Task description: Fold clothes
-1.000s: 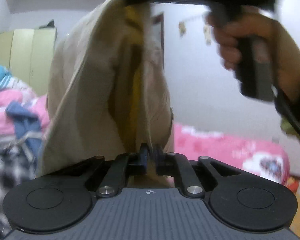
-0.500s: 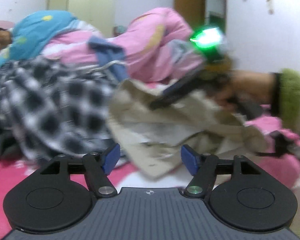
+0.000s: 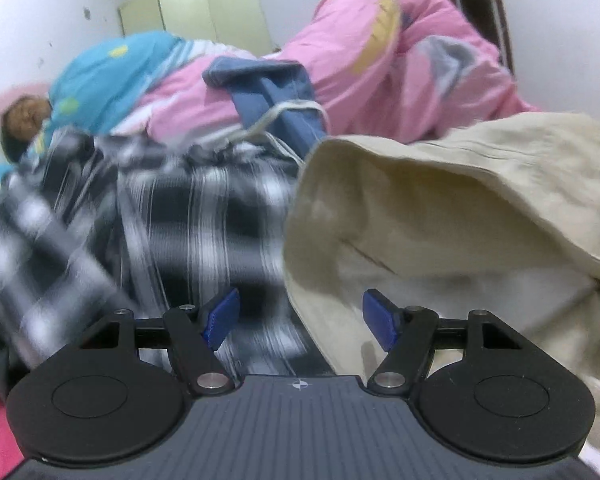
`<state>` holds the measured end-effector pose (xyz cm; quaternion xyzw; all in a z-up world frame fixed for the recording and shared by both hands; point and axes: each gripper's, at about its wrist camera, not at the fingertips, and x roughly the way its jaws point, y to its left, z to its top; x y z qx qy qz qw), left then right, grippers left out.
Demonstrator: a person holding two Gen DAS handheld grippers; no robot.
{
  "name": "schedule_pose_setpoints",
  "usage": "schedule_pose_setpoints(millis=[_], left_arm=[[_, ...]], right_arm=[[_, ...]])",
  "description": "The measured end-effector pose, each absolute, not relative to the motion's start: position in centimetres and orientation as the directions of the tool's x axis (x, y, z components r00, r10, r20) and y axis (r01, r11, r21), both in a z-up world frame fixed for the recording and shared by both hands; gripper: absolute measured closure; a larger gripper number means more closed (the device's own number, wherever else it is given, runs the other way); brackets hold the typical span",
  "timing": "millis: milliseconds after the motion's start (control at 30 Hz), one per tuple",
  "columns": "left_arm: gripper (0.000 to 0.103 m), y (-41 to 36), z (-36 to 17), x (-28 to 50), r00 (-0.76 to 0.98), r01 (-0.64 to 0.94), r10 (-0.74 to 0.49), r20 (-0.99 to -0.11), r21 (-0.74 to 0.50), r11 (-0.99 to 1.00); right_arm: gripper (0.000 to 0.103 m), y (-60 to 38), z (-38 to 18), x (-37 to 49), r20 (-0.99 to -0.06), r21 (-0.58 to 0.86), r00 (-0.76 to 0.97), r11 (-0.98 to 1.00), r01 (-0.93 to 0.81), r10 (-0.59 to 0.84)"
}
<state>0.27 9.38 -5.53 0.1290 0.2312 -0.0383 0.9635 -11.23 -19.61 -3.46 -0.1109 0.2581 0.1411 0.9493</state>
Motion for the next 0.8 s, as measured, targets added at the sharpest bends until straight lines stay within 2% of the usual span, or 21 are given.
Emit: schedule_pose_setpoints(millis=[100, 133, 167, 267, 400, 500, 567, 600, 667, 800], left_arm=[[0.035, 8.9, -5.7, 2.1, 0.897, 0.093, 0.032, -0.440, 0.259, 0.961], [0.035, 8.8, -5.7, 2.7, 0.898, 0.082, 0.044, -0.438, 0.264, 0.961], [0.036, 8.7, -5.8, 3.1, 0.898, 0.079, 0.047, -0.438, 0.265, 0.961], [0.039, 8.0, -6.0, 3.7, 0.894, 0.118, 0.012, -0.447, 0.261, 0.958], [0.044, 6.2, -7.0, 5.0, 0.890, 0.130, 0.016, -0.456, 0.288, 0.949], [0.056, 5.4, -7.4, 5.8, 0.890, 0.088, 0.052, -0.453, 0.283, 0.955], [0.064, 5.2, -7.1, 6.0, 0.895, 0.061, 0.068, -0.440, 0.271, 0.961], [0.067, 5.2, -6.8, 6.0, 0.900, 0.048, 0.071, -0.429, 0.261, 0.964], [0.091, 5.2, -5.9, 5.8, 0.912, 0.019, 0.084, -0.401, 0.245, 0.969], [0.094, 5.6, -3.5, 5.3, 0.930, -0.034, 0.105, -0.352, 0.201, 0.979]], right_arm=[[0.055, -19.9, -6.7, -10.1, -0.568, -0.141, 0.822, 0.979, -0.147, 0.042], [0.076, -20.4, -7.0, -9.9, -0.565, -0.112, 0.825, 0.990, -0.088, 0.010], [0.085, -21.1, -6.9, -9.7, -0.559, -0.057, 0.829, 0.997, -0.046, 0.006], [0.085, -22.6, -6.6, -9.2, -0.550, 0.098, 0.835, 0.995, 0.027, 0.031], [0.081, -21.9, -7.7, -8.5, -0.562, 0.064, 0.826, 0.998, 0.001, 0.035], [0.085, -21.9, -8.7, -7.8, -0.557, 0.080, 0.830, 0.997, 0.015, 0.032], [0.094, -22.3, -8.4, -7.5, -0.538, 0.107, 0.843, 0.993, 0.039, 0.025], [0.096, -22.5, -8.0, -7.6, -0.522, 0.119, 0.853, 0.992, 0.052, 0.018], [0.098, -22.7, -6.2, -8.3, -0.444, 0.071, 0.895, 0.994, 0.081, -0.041], [0.099, -23.6, -2.3, -8.9, -0.274, -0.042, 0.949, 0.988, 0.147, -0.153]])
